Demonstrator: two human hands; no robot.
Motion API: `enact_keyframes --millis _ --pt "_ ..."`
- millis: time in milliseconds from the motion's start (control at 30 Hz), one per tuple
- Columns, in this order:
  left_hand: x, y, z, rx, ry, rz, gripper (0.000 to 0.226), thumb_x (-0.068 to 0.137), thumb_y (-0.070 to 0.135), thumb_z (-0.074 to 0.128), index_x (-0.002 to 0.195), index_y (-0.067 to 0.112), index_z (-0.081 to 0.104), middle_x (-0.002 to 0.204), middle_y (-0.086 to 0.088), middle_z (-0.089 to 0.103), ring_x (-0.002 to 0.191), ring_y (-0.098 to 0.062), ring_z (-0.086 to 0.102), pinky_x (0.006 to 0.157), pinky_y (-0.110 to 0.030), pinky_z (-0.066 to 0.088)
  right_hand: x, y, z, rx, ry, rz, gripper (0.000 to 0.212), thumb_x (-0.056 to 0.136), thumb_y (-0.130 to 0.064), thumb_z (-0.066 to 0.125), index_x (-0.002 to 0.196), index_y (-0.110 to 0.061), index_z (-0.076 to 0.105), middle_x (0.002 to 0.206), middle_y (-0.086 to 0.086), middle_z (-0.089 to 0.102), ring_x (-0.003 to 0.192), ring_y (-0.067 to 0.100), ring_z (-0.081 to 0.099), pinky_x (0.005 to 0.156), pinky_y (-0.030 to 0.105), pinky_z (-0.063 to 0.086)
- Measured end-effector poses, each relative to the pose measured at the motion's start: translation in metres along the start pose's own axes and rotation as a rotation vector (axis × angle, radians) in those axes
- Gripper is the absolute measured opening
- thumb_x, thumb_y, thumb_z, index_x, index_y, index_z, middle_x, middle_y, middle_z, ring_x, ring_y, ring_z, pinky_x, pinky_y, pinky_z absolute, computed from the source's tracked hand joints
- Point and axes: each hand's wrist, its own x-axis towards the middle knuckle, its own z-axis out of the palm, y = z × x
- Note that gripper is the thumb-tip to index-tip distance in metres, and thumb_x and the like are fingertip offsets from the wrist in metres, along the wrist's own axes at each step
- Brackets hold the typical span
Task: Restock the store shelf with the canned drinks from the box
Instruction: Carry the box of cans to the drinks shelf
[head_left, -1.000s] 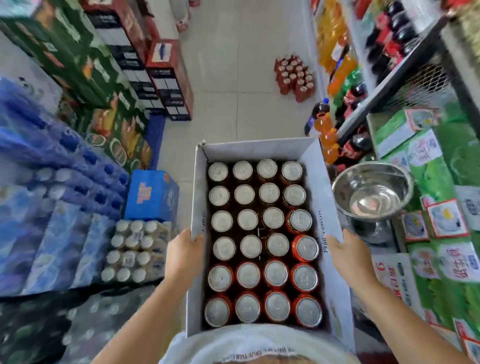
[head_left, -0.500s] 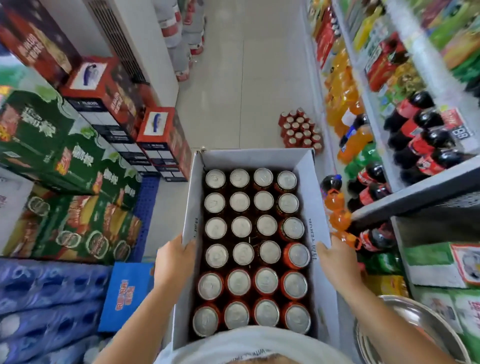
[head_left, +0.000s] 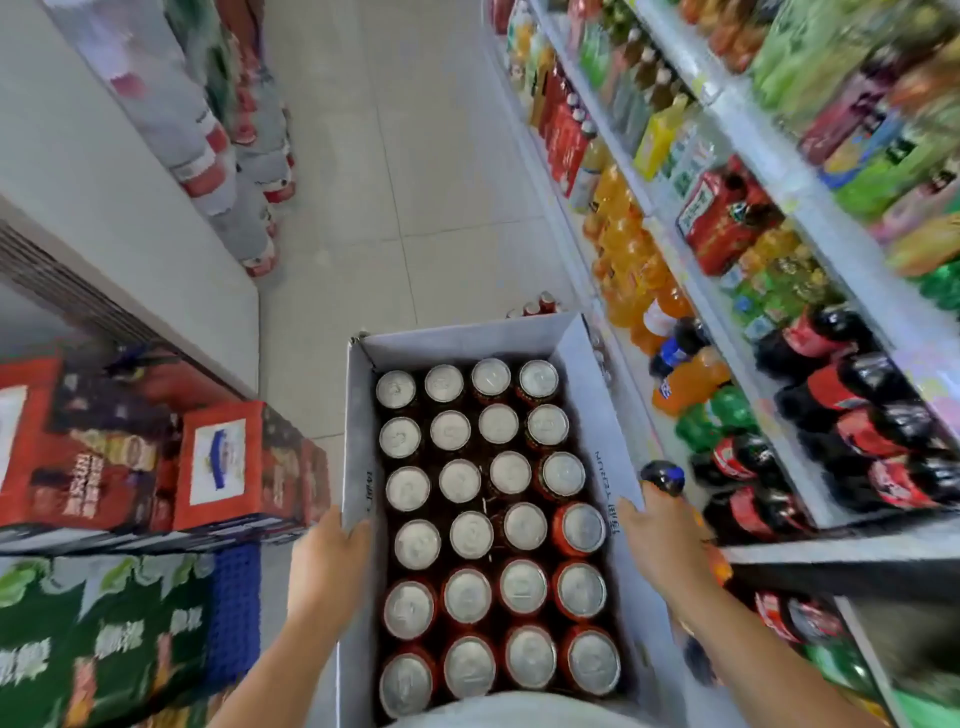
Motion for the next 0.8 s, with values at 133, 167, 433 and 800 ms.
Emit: enact_keyframes --millis 133,167,433,800 --pt "0.078 0.069 -0.006 0.0 0.052 -0.008 0.012 0.094 0.016 0.05 0.092 0.009 0.06 0.068 -0.002 0.058 0.059 -0.013 0.052 0.047 -0.024 0.034 0.115 -0.061 0.004 0.032 -0.05 -0.022 0.014 0.092 -0.018 0.052 0.093 -0.006 0.058 0.088 0.018 0.064 0.086 0.038 0.058 0.071 0.038 0.04" --pt "0.098 0.088 -0.012 0.007 0.069 -0.011 0.013 0.094 0.017 0.05 0.094 0.009 0.061 0.069 -0.001 0.058 0.061 -0.012 0.052 0.049 -0.024 0.034 0.142 -0.079 0.001 0.038 -0.069 -0.046 0.012 0.092 -0.018 0.052 0.092 -0.008 0.059 0.087 0.016 0.064 0.086 0.038 0.059 0.07 0.038 0.042" --pt "0.233 0.216 -0.065 0.055 0.14 0.014 0.016 0.095 0.019 0.051 0.101 0.01 0.063 0.067 0.002 0.055 0.059 -0.011 0.047 0.053 -0.027 0.034 0.287 -0.202 -0.016 0.105 -0.116 -0.091 0.033 0.093 -0.022 0.055 0.123 -0.008 0.059 0.111 0.011 0.067 0.101 0.029 0.061 0.079 0.031 0.045" --pt "0.5 0.366 -0.11 0.076 -0.041 0.189 0.013 0.096 0.024 0.051 0.105 0.016 0.057 0.081 0.0 0.062 0.074 -0.021 0.058 0.065 -0.032 0.043 0.472 -0.366 -0.002 0.165 0.035 0.105 0.031 0.092 -0.016 0.056 0.122 -0.008 0.06 0.107 0.014 0.068 0.097 0.032 0.061 0.075 0.031 0.041"
